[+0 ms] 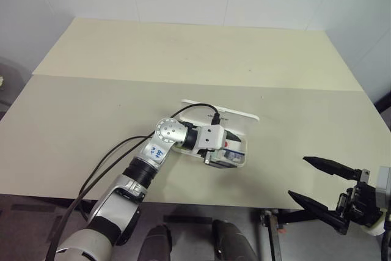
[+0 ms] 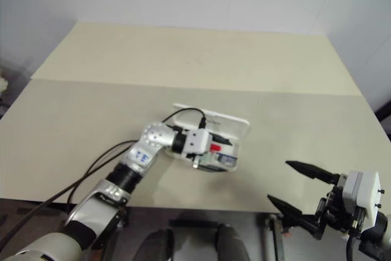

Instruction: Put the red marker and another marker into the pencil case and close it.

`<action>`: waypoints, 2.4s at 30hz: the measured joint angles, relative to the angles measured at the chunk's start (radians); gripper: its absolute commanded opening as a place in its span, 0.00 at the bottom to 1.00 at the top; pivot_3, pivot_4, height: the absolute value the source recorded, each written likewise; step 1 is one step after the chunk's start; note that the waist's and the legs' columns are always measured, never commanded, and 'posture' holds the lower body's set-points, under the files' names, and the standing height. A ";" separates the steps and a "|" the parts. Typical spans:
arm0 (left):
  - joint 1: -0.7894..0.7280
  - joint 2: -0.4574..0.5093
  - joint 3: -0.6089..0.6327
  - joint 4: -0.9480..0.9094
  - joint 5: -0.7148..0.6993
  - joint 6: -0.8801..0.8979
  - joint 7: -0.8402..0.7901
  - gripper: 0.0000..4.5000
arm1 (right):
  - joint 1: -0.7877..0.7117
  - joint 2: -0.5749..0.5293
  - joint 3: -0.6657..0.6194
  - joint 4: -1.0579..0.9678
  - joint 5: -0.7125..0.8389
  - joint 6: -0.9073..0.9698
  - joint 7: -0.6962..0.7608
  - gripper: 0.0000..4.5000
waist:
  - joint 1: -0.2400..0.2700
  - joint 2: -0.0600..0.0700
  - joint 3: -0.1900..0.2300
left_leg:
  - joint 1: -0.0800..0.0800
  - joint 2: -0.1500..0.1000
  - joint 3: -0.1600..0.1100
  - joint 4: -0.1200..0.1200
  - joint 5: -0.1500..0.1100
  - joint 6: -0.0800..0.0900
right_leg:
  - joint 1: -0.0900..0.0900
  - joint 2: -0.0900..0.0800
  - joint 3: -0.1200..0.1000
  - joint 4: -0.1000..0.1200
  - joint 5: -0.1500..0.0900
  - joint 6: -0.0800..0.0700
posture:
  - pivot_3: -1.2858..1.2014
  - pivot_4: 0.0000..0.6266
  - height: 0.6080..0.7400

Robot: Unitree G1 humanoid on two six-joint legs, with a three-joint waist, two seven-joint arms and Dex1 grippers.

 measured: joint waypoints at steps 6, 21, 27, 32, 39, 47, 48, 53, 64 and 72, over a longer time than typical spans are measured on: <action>0.001 0.001 0.000 -0.023 -0.004 0.016 -0.006 0.99 | -0.015 0.001 0.023 0.001 -0.010 0.000 -0.017 1.00 | 0.000 0.000 0.000 | 0.000 0.000 0.000 0.000 0.000 0.000 | 0.000 0.000 0.000 0.000 0.000 0.000 | 0.52 0.24 1.00; 0.096 0.136 0.157 -0.567 -0.402 0.392 -0.098 0.99 | -0.131 -0.022 0.058 0.048 -0.026 -0.001 -0.019 1.00 | -0.002 0.002 -0.001 | 0.005 0.000 -0.001 0.000 0.000 0.000 | 0.005 0.000 0.000 0.002 0.000 0.000 | 0.52 0.24 1.00; 0.067 0.197 0.295 -0.566 -0.417 0.403 0.013 0.99 | -0.233 -0.046 0.106 0.112 -0.034 0.000 -0.017 1.00 | -0.002 0.001 -0.001 | 0.010 0.000 -0.001 0.000 0.000 0.000 | 0.010 0.000 0.000 0.000 0.000 0.000 | 0.52 0.24 1.00; 0.030 0.274 0.365 -0.432 -0.368 0.358 0.080 0.99 | -0.325 -0.072 0.152 0.144 -0.064 0.001 -0.021 1.00 | -0.004 0.001 0.000 | 0.011 0.000 0.000 -0.003 0.000 0.000 | 0.009 0.000 0.000 0.000 0.000 -0.001 | 0.52 0.24 1.00; 0.024 0.348 0.421 -0.222 -0.308 0.279 0.129 0.95 | -0.426 -0.089 0.196 0.157 -0.111 0.064 -0.117 1.00 | -0.001 0.001 0.000 | 0.011 0.000 0.000 -0.007 -0.001 -0.001 | 0.007 0.000 -0.001 0.001 0.000 -0.001 | 0.52 0.24 1.00; -0.041 0.372 0.468 0.016 -0.308 0.216 0.094 0.39 | -0.524 -0.116 0.234 0.181 -0.120 0.083 -0.126 1.00 | 0.000 0.001 0.000 | 0.009 0.000 -0.001 -0.008 -0.002 -0.001 | 0.007 0.000 -0.002 0.000 0.005 0.010 | 0.52 0.24 1.00; -0.049 0.372 0.470 0.041 -0.308 0.209 0.086 0.31 | -0.524 -0.122 0.239 0.181 -0.131 0.086 -0.124 1.00 | 0.000 0.001 0.000 | 0.009 0.000 -0.001 -0.008 -0.002 -0.001 | 0.006 0.000 -0.002 0.001 0.005 0.010 | 0.52 0.24 1.00; -0.103 0.368 0.473 0.168 -0.308 0.192 0.043 0.00 | -0.532 -0.151 0.259 0.173 -0.146 0.095 -0.121 1.00 | 0.000 0.001 0.000 | 0.007 0.000 -0.002 -0.008 -0.002 -0.001 | 0.004 0.000 -0.003 0.001 0.005 0.011 | 0.52 0.24 1.00; -0.349 0.313 0.481 0.680 -0.239 0.010 -0.059 0.00 | -0.552 -0.159 0.264 0.151 -0.105 0.176 -0.138 1.00 | 0.002 0.001 0.000 | -0.002 0.000 -0.002 -0.006 -0.002 -0.001 | -0.003 0.000 -0.004 0.001 0.007 0.015 | 0.52 0.24 1.00; -0.415 0.245 0.517 0.815 -0.221 0.025 -0.080 0.00 | -0.555 -0.157 0.181 0.088 0.077 0.287 -0.195 1.00 | 0.001 0.001 0.000 | -0.003 0.000 -0.002 -0.007 -0.002 -0.001 | -0.008 0.000 -0.004 0.007 0.006 0.014 | 0.52 0.24 1.00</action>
